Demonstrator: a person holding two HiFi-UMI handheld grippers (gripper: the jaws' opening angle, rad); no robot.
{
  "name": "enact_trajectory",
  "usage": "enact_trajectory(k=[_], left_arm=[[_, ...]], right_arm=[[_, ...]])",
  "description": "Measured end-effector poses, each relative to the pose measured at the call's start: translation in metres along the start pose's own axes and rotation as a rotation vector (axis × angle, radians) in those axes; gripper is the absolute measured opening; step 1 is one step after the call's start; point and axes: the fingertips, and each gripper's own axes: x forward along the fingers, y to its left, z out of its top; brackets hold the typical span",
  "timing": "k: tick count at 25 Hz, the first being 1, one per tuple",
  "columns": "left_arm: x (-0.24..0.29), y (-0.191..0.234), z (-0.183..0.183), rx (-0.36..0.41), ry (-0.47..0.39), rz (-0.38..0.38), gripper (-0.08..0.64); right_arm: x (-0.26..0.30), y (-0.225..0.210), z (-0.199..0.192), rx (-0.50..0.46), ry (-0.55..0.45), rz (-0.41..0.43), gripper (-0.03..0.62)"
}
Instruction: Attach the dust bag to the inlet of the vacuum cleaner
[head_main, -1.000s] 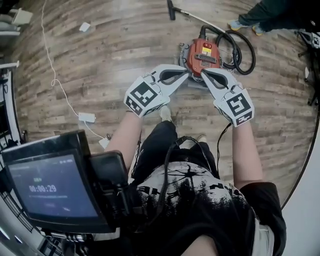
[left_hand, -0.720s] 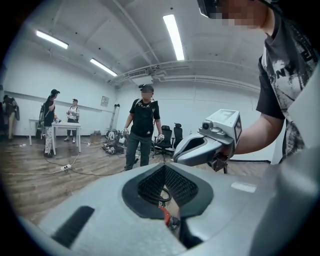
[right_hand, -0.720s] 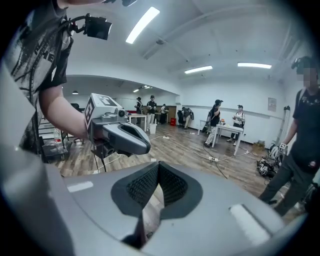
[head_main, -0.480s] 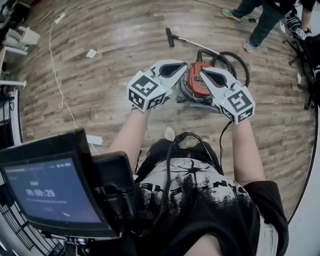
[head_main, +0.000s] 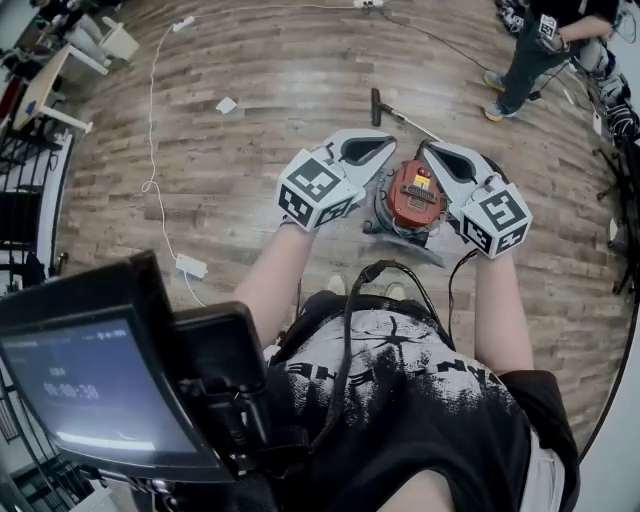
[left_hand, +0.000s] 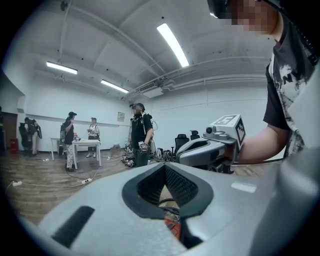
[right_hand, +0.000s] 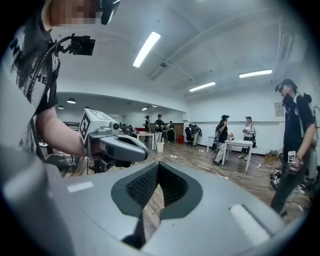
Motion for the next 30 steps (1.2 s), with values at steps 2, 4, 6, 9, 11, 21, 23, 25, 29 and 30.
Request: enact_trajectory(k=[2, 4, 6, 9, 11, 21, 23, 25, 29, 30], left_arm=[[0.002, -0.004, 0.008, 0.017, -0.003, 0.027, 0.000], [0.004, -0.006, 0.012, 0.021, -0.009, 0.062, 0.002], [0.006, -0.008, 0.016, 0.021, -0.017, 0.093, 0.002], [0.010, -0.013, 0.020, 0.029, -0.021, 0.114, 0.002], [0.014, -0.017, 0.022, 0.034, -0.022, 0.117, 0.002], [0.029, -0.027, 0.033, 0.056, -0.017, 0.078, 0.001], [0.029, -0.026, 0.035, 0.061, -0.019, 0.077, 0.001], [0.029, -0.025, 0.035, 0.060, -0.019, 0.077, 0.002], [0.026, -0.025, 0.037, 0.054, -0.021, 0.070, 0.002], [0.026, -0.026, 0.036, 0.055, -0.020, 0.068, 0.002]], right_arm=[[-0.006, -0.006, 0.007, -0.013, -0.012, 0.025, 0.005], [-0.011, -0.011, 0.009, -0.033, -0.014, 0.042, 0.005], [-0.017, -0.016, 0.009, -0.056, -0.012, 0.053, 0.005], [-0.028, -0.021, 0.008, -0.067, -0.015, 0.064, 0.005], [-0.033, -0.024, 0.006, -0.061, -0.018, 0.065, 0.005], [-0.039, -0.029, 0.012, -0.064, -0.039, 0.051, 0.005], [-0.038, -0.029, 0.014, -0.071, -0.040, 0.049, 0.005], [-0.037, -0.028, 0.015, -0.076, -0.037, 0.047, 0.005], [-0.037, -0.025, 0.018, -0.075, -0.032, 0.041, 0.006], [-0.037, -0.024, 0.018, -0.076, -0.030, 0.039, 0.006]])
